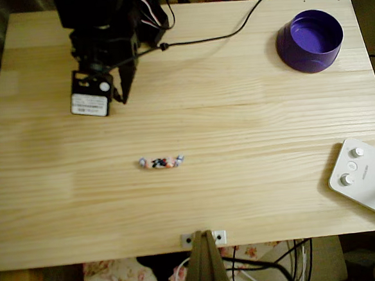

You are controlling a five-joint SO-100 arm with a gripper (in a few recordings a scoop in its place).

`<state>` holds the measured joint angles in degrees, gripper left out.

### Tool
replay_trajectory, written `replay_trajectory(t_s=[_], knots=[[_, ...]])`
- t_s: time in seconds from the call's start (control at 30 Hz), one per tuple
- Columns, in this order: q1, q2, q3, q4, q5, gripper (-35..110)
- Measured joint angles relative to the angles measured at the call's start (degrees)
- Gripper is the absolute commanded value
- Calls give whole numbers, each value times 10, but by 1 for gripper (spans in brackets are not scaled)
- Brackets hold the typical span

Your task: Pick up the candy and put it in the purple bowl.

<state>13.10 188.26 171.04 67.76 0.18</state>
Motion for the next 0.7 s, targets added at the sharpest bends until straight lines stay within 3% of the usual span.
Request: replay_trajectory(t_s=[0.7], knots=[[-17, 0, 0, -2, -17, -1]])
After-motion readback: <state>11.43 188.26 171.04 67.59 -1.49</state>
